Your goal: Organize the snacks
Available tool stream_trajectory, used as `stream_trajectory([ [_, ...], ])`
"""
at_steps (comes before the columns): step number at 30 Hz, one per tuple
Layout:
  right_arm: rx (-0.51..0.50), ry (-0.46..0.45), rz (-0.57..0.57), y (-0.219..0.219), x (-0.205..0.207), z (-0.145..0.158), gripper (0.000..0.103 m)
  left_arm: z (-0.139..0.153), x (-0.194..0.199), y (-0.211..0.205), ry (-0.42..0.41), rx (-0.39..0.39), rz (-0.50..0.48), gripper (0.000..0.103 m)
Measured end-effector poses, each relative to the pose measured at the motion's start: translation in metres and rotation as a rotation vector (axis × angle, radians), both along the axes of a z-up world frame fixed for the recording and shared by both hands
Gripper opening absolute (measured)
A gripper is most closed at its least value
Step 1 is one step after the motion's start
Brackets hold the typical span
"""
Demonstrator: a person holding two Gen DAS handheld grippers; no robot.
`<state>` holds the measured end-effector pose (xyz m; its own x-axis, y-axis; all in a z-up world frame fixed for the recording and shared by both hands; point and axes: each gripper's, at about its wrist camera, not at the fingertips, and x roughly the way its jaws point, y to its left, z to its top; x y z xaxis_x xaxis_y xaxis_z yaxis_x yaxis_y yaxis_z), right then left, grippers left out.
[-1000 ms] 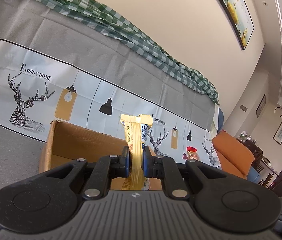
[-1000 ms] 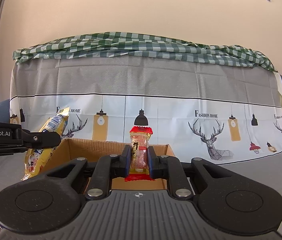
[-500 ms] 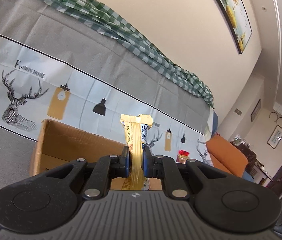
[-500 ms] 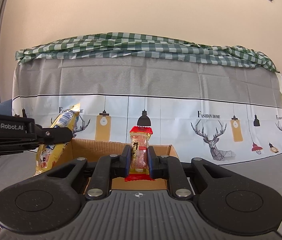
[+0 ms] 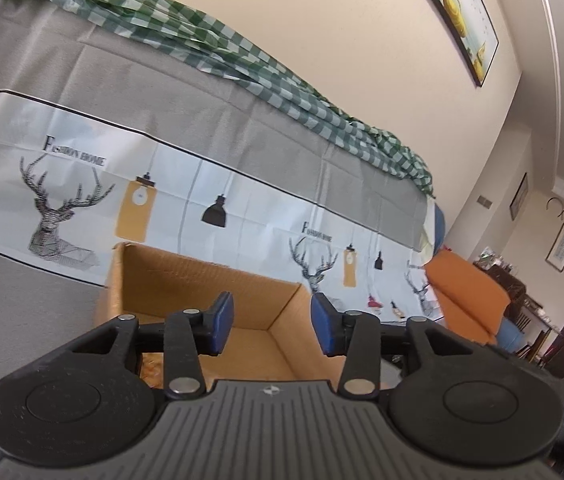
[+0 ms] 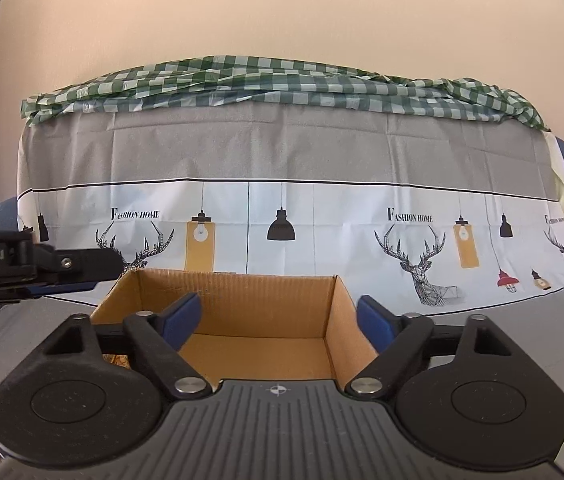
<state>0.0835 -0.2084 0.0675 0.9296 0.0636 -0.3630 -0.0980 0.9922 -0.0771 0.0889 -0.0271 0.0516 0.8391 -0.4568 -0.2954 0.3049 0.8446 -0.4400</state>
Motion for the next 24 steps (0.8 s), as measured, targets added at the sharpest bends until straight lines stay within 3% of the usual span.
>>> stream_trajectory([
  [6,0.033,-0.01,0.031,-0.008,-0.023,0.006,0.102,0.0,-0.032,0.011,0.01,0.084,0.03,0.056],
  [12,0.09,-0.001,0.04,-0.024,-0.061,0.009,0.102,-0.004,-0.079,0.014,0.067,0.127,0.06,0.064],
  [16,0.076,-0.022,0.068,-0.033,-0.094,0.008,0.102,-0.002,-0.114,0.009,0.063,0.16,0.084,0.078],
  [22,0.077,-0.003,0.019,-0.051,-0.139,-0.011,0.102,-0.004,-0.152,-0.01,0.107,0.193,0.193,0.089],
  [24,0.09,0.006,-0.015,-0.054,-0.144,-0.012,0.102,-0.007,-0.158,-0.022,0.128,0.24,0.227,0.094],
])
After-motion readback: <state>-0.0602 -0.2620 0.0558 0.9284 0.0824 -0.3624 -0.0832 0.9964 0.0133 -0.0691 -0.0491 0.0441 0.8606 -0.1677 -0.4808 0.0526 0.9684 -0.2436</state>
